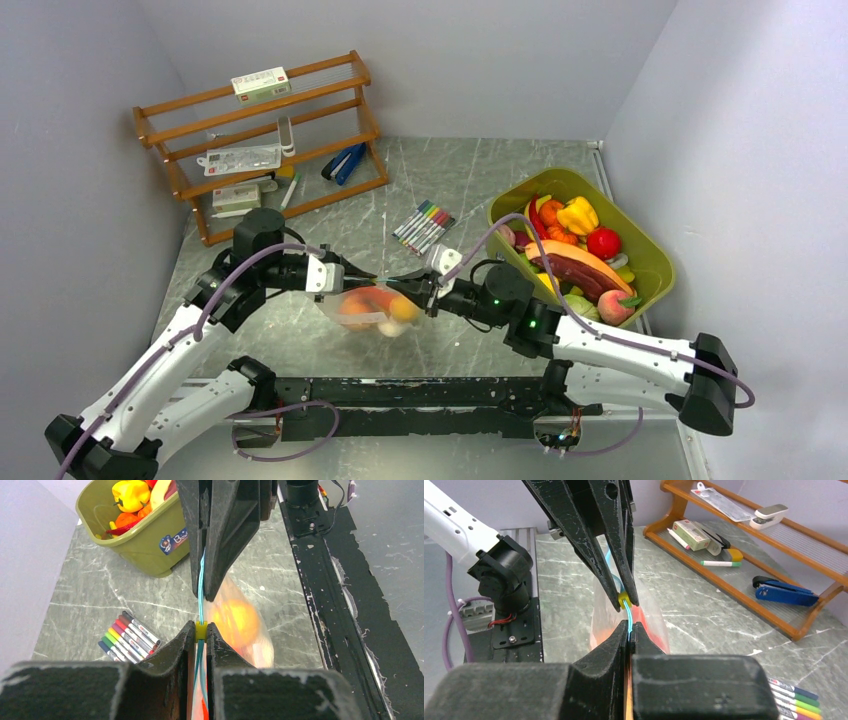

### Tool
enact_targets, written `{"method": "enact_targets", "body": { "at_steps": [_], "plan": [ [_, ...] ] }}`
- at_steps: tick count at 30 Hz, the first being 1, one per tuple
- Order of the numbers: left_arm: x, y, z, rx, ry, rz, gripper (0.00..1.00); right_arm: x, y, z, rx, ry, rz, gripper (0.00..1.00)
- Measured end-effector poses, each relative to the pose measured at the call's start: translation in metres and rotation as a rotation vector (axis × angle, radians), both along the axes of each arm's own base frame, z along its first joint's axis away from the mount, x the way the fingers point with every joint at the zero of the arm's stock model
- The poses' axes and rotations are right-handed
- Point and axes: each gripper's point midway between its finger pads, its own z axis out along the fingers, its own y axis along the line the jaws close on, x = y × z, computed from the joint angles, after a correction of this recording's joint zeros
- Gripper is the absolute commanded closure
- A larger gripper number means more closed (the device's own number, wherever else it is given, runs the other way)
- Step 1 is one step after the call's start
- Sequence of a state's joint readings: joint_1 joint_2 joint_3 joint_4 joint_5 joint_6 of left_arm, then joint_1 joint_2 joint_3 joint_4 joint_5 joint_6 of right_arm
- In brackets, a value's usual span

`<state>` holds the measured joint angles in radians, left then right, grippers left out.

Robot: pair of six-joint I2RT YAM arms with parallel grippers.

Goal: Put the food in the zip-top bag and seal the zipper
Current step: Zip the zipper food storage bag at the center of the board.

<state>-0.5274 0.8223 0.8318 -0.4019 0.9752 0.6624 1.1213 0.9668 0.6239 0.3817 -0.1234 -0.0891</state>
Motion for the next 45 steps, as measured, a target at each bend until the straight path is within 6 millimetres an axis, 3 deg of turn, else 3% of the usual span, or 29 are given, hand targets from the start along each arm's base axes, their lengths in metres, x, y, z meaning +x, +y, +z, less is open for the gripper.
{"method": "enact_targets", "body": {
  "at_steps": [24,25,28,31,36,41,45],
  "plan": [
    [0.004,0.008,-0.006,0.033,-0.007,0.058,0.93,0.007,-0.055,0.006,0.035,-0.033,-0.164,1.0],
    [0.004,0.008,-0.007,0.037,-0.005,0.064,0.93,0.006,-0.056,0.005,0.034,-0.032,-0.167,0.99],
    [0.004,0.009,-0.01,0.046,0.003,0.07,0.93,0.006,-0.058,0.002,0.028,-0.02,-0.17,0.72],
    [0.004,0.01,-0.012,0.055,0.012,0.075,0.93,0.005,-0.058,-0.004,0.01,0.001,-0.165,0.53],
    [0.004,0.01,-0.013,0.057,0.016,0.075,0.93,-0.001,-0.045,0.001,-0.06,0.027,-0.102,0.37],
    [0.005,0.01,-0.014,0.06,0.02,0.075,0.93,-0.006,-0.026,0.032,-0.087,0.023,-0.027,0.4],
    [0.005,0.01,-0.013,0.059,0.02,0.074,0.93,-0.006,-0.017,0.032,-0.13,0.016,0.003,0.51]
  ]
}}
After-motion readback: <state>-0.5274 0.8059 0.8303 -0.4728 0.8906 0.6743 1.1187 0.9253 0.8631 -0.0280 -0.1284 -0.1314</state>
